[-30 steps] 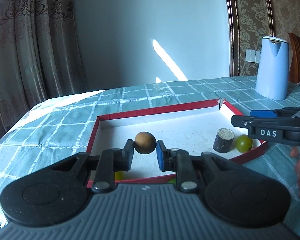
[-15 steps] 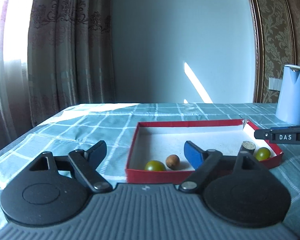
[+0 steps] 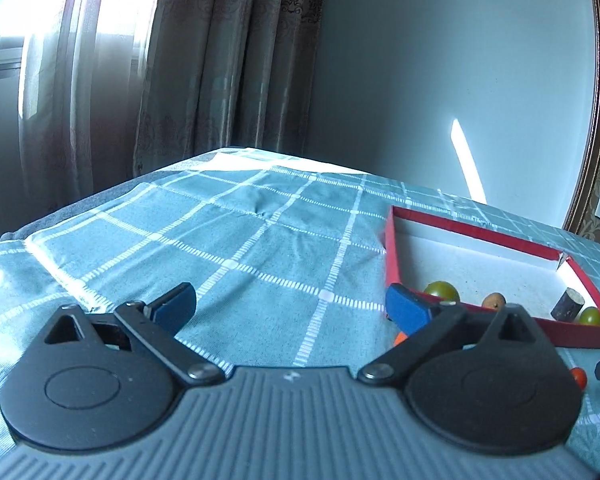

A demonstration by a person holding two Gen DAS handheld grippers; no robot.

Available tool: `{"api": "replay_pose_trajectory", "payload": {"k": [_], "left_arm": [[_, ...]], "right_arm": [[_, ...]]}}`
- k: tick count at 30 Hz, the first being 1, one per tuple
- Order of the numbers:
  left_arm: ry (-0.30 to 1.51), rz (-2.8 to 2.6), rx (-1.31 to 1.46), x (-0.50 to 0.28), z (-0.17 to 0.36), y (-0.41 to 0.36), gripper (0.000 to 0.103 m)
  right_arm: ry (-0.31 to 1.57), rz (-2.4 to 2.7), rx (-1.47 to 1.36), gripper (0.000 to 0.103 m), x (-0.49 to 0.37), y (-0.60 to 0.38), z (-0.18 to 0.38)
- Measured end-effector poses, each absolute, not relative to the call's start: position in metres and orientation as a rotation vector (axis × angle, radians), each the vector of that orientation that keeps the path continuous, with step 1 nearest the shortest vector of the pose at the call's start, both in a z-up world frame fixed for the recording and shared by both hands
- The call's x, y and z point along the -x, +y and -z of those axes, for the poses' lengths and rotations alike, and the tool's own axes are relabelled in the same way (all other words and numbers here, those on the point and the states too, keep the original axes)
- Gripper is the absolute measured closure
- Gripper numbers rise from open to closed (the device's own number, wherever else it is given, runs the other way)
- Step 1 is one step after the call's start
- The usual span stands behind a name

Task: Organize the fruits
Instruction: 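Grasp the red cherry tomato with the right gripper and carry it over the box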

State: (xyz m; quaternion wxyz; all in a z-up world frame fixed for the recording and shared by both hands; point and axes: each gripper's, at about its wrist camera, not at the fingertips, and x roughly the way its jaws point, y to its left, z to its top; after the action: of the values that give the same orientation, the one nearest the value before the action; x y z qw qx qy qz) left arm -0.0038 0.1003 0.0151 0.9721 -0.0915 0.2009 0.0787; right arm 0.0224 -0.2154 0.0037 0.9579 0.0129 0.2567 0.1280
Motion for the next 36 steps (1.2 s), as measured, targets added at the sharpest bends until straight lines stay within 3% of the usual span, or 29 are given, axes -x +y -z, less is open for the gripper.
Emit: {"api": "replay_pose_trajectory", "payload": {"k": [11,20,36], "left_arm": [[0.454,-0.137,0.276,0.0,-0.008,0.114,0.0],[0.45,-0.133,0.286,0.0,-0.008,0.115,0.0],[0.444,-0.135,0.288,0.001,-0.009,0.115,0.0]], "right_arm": [[0.62,-0.292,0.131,0.043,-0.039,-0.181,0.007],[0.639,-0.349,0.144,0.076,-0.042,-0.175,0.009],[0.5,-0.178,0.01,0.078,-0.071,-0.204,-0.025]]}}
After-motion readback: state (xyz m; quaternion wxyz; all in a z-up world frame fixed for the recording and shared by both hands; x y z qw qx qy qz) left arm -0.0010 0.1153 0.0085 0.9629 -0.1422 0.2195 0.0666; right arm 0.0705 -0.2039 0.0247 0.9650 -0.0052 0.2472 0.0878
